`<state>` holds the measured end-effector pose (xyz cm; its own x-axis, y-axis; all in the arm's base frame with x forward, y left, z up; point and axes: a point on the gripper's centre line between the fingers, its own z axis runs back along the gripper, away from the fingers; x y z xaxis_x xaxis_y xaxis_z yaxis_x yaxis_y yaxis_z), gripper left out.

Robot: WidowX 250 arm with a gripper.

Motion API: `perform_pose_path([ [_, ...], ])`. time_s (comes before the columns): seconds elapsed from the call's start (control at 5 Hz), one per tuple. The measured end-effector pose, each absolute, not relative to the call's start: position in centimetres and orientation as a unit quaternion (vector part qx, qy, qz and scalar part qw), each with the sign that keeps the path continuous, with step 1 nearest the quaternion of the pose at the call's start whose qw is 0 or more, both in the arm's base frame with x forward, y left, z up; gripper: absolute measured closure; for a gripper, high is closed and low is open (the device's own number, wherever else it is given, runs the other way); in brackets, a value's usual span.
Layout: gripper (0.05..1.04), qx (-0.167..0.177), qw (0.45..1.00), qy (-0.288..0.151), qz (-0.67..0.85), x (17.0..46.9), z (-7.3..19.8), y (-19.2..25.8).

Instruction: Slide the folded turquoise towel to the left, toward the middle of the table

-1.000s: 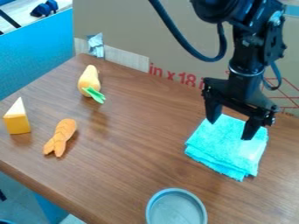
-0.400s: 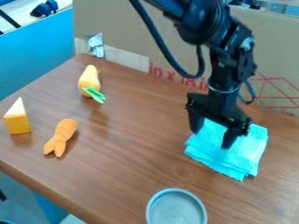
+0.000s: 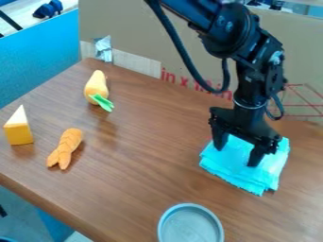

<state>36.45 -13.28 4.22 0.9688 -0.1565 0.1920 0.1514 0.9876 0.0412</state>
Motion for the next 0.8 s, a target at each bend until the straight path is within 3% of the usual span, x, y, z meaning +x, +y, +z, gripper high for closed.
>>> perform_pose_path([
  [0.6,0.081,0.028,0.997,-0.067,-0.009,35.8,2.9,-8.9],
  [0.8,0.081,0.057,0.997,-0.044,0.019,34.1,3.1,-5.4],
])
